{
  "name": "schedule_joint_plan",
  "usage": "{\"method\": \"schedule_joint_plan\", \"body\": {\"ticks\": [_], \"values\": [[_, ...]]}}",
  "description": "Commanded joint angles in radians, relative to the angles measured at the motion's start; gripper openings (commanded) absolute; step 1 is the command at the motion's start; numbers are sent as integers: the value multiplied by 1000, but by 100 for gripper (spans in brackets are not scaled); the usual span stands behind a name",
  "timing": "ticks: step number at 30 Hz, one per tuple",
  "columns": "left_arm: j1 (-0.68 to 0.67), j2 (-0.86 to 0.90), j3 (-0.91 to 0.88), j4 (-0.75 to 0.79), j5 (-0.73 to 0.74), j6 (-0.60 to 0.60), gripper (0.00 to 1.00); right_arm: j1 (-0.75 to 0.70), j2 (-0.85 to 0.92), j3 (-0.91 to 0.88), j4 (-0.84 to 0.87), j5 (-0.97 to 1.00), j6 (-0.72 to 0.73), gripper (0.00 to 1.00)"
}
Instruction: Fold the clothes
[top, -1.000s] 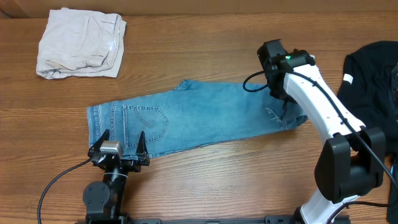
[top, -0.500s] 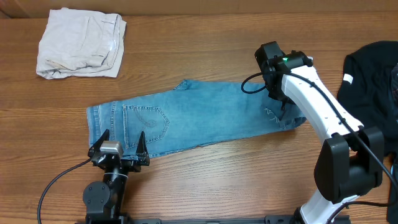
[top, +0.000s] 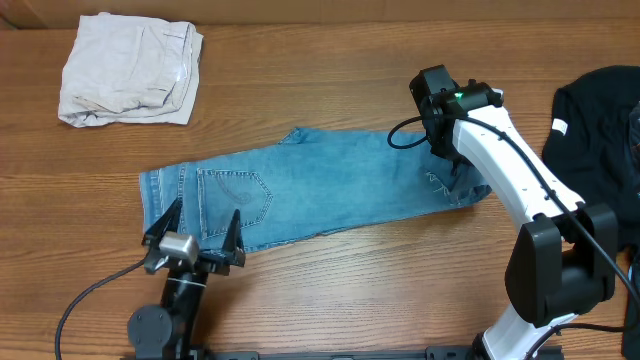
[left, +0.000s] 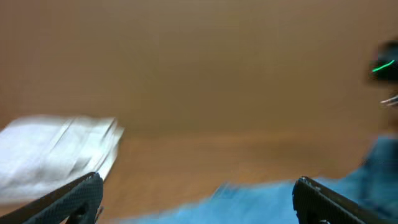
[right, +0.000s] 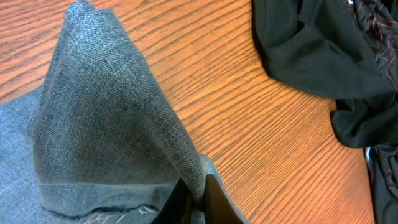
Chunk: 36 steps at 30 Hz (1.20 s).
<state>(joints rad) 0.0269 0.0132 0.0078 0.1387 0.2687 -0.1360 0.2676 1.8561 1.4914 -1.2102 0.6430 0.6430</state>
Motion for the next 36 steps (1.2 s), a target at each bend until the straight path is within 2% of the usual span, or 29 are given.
{"method": "schedule_joint_plan", "body": {"ticks": [1,5,9,11,12,15,17,18,20,22,25,28,29,31,34,36], "values": [[5,-8,16,48,181,-71,100,-8,-12,-2,10,29,13,4],[5,23,119,-45,207,-92,100,-9,-12,-2,15,28,13,4],[5,267,452,-306,284,-14,100,-10,-12,-2,21,14,13,4],[5,402,591,-403,408,45,100,-15,-12,-2,24,5,13,4],[5,484,657,-430,523,66,100,-20,-12,-2,24,-4,12,4],[5,663,731,-428,808,34,100,-48,-12,-2,27,-47,12,4],[-3,780,730,-341,941,17,100,-74,-12,-2,27,-84,12,4],[-10,811,730,-316,960,-1,100,-82,-12,-2,27,-97,12,4],[-48,899,730,-260,948,-55,100,-99,-12,-2,27,-106,11,4],[-130,1001,730,-231,871,-98,100,-103,-12,-2,31,-106,-13,4],[-298,1134,731,-215,653,-156,100,-103,-12,8,30,-106,-22,4],[-437,1238,738,-157,500,-230,100,-103,-12,25,26,-106,-22,4],[-481,1276,743,-127,452,-248,96,-103,-12,32,21,-107,-22,4],[-540,1335,752,-71,391,-285,77,-103,-12,43,14,-108,-22,4],[-604,1439,755,56,298,-359,41,-103,-12,55,5,-126,-22,4],[-620,1501,755,139,272,-399,33,-103,-12,55,4,-134,-22,4]]}}
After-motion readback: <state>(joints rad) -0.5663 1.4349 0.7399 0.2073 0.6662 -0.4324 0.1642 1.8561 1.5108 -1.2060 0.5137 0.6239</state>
